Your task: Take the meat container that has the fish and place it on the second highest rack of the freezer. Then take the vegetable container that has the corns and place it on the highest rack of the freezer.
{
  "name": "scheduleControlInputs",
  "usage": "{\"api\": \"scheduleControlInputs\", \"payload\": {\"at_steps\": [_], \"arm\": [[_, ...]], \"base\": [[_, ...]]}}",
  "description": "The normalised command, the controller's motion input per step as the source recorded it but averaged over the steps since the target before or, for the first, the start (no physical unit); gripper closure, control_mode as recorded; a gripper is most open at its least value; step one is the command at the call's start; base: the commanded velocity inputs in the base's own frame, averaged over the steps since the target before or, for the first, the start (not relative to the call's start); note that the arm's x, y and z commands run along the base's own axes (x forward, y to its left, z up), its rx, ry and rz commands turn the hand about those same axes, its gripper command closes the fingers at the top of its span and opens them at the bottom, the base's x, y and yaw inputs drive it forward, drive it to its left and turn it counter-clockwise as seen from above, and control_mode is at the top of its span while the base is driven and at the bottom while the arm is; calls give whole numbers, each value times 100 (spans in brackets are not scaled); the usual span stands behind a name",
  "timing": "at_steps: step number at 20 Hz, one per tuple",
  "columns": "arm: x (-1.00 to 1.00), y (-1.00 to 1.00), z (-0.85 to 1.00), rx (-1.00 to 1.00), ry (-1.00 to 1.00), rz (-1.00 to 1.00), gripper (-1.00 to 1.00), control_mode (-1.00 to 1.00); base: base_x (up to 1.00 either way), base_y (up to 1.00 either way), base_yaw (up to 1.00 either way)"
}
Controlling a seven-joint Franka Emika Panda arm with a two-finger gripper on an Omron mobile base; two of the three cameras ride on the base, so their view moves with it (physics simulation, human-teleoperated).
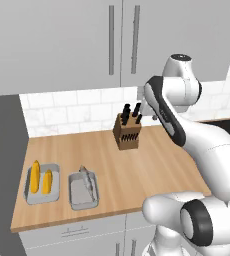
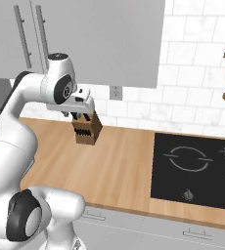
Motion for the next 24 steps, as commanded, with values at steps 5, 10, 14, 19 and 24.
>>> {"api": "scheduleControlInputs", "payload": {"at_steps": [5,10,14,19,24], "arm": [[-60,0,-4,0,0,0,-100,-100],[-96,13,-6,0,2,0,-100,-100],[-75,45,-11,3,14,28,-100,-100],[-45,93,-20,0,24,60,-100,-100],[-17,100,-36,-15,23,33,-100,-100]], "base": [[0,0,0],[0,0,0],[0,0,0],[0,0,0],[0,0,0]]}}
